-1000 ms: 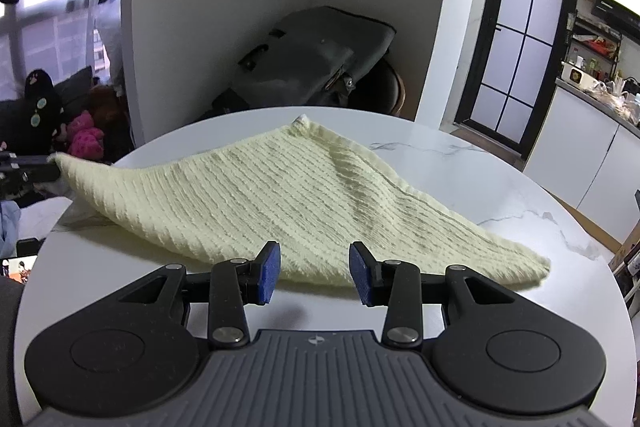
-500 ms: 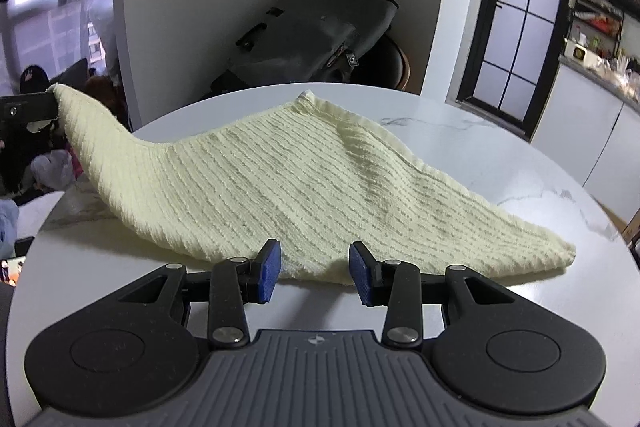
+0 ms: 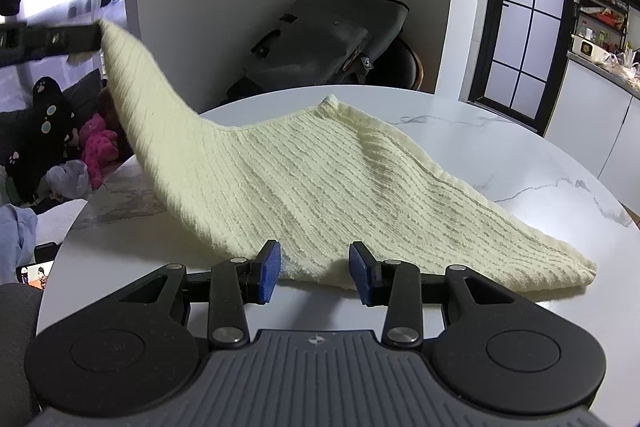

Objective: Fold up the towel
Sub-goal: 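Carry the lifted tip over the triangle toward its opposite edge with the left gripper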

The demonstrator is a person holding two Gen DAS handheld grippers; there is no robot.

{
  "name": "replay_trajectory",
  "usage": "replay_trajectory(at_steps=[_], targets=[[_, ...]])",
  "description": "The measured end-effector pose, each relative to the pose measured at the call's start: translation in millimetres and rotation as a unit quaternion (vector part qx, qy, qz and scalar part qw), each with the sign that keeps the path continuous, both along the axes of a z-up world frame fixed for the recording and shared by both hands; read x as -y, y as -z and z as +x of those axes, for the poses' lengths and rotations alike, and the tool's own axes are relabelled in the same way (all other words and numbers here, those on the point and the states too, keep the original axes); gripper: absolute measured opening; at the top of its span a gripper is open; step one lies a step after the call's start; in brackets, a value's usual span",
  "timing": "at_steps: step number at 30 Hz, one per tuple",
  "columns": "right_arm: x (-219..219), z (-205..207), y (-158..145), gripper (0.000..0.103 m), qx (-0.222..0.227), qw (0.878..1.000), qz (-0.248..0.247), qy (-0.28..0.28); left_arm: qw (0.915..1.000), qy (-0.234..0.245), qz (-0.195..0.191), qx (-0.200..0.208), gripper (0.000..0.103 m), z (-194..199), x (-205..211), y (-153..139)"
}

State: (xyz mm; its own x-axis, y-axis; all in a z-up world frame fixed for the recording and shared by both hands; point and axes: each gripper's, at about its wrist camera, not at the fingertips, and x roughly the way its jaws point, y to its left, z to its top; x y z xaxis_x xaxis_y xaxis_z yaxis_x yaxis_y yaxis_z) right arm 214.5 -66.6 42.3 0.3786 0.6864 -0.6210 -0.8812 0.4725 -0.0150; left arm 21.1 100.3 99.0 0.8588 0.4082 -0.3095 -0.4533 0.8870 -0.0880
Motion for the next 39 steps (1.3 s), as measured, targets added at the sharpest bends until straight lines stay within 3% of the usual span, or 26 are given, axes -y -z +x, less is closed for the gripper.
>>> replay_trajectory(at_steps=[24, 39], targets=[[5, 9, 12, 0.043, -0.021, 0.999, 0.025, 0.012, 0.9959, 0.072, 0.054, 0.01, 0.005, 62, 56, -27], [14, 6, 12, 0.043, -0.034, 0.998, 0.04, 0.027, 0.9902, 0.127, 0.056, 0.016, 0.005, 103, 80, -30]])
